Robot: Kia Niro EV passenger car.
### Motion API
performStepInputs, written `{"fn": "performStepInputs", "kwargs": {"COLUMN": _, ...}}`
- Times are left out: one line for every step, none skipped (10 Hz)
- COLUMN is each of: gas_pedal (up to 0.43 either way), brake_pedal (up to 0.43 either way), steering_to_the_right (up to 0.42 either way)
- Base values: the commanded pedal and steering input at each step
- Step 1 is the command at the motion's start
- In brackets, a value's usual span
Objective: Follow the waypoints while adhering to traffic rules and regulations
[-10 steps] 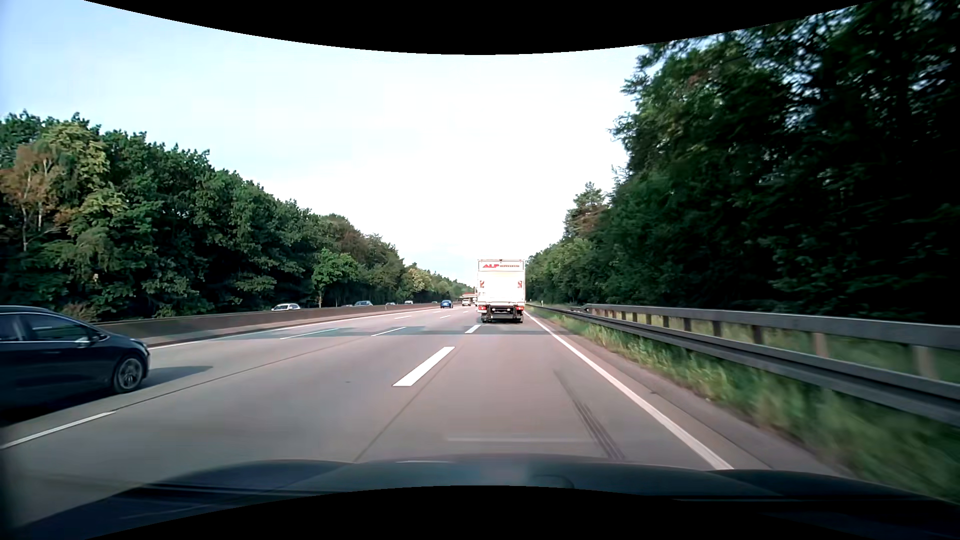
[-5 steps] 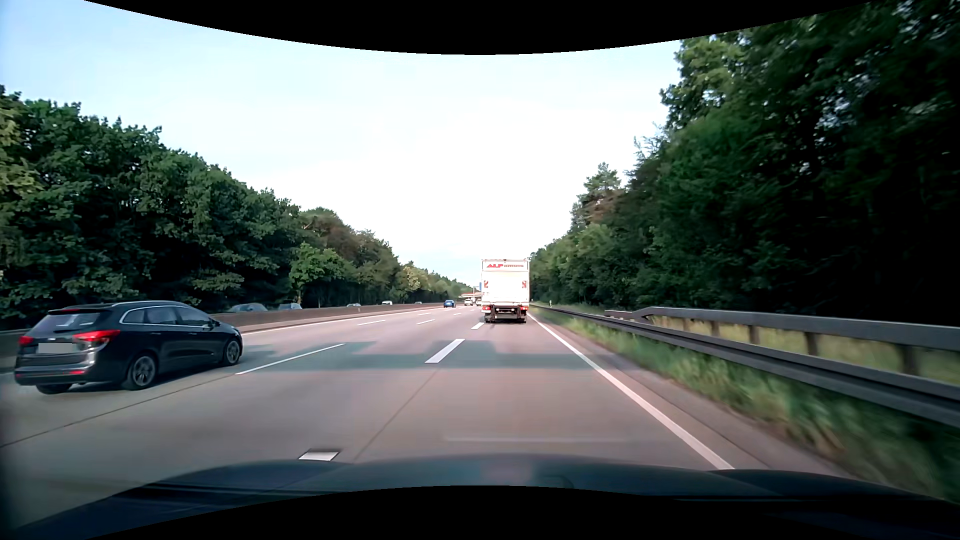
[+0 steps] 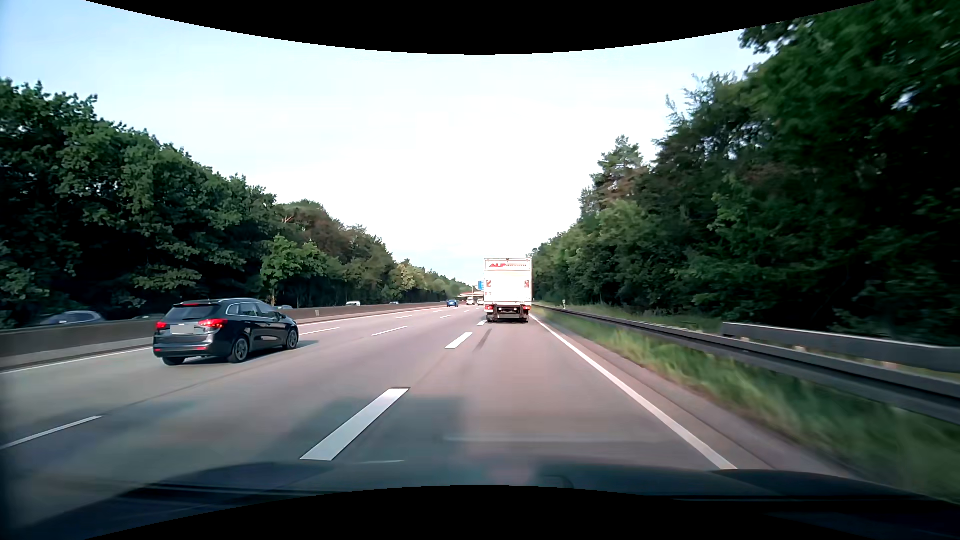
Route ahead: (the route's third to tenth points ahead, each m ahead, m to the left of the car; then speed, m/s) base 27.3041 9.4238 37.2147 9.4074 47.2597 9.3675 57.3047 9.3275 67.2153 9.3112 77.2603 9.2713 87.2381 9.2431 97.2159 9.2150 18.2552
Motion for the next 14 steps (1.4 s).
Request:
{"fn": "performStepInputs", "kwargs": {"gas_pedal": 0.0, "brake_pedal": 0.0, "steering_to_the_right": -0.004}}
{"fn": "performStepInputs", "kwargs": {"gas_pedal": 0.0, "brake_pedal": 0.0, "steering_to_the_right": -0.004}}
{"fn": "performStepInputs", "kwargs": {"gas_pedal": 0.0, "brake_pedal": 0.0, "steering_to_the_right": -0.004}}
{"fn": "performStepInputs", "kwargs": {"gas_pedal": 0.0, "brake_pedal": 0.0, "steering_to_the_right": -0.004}}
{"fn": "performStepInputs", "kwargs": {"gas_pedal": 0.0, "brake_pedal": 0.0, "steering_to_the_right": -0.004}}
{"fn": "performStepInputs", "kwargs": {"gas_pedal": 0.0, "brake_pedal": 0.0, "steering_to_the_right": -0.004}}
{"fn": "performStepInputs", "kwargs": {"gas_pedal": 0.0, "brake_pedal": 0.0, "steering_to_the_right": -0.004}}
{"fn": "performStepInputs", "kwargs": {"gas_pedal": 0.0, "brake_pedal": 0.0, "steering_to_the_right": -0.004}}
{"fn": "performStepInputs", "kwargs": {"gas_pedal": 0.0, "brake_pedal": 0.0, "steering_to_the_right": -0.004}}
{"fn": "performStepInputs", "kwargs": {"gas_pedal": 0.0, "brake_pedal": 0.0, "steering_to_the_right": -0.004}}
{"fn": "performStepInputs", "kwargs": {"gas_pedal": 0.0, "brake_pedal": 0.0, "steering_to_the_right": -0.004}}
{"fn": "performStepInputs", "kwargs": {"gas_pedal": 0.0, "brake_pedal": 0.0, "steering_to_the_right": -0.003}}
{"fn": "performStepInputs", "kwargs": {"gas_pedal": 0.0, "brake_pedal": 0.0, "steering_to_the_right": -0.003}}
{"fn": "performStepInputs", "kwargs": {"gas_pedal": 0.0, "brake_pedal": 0.0, "steering_to_the_right": -0.004}}
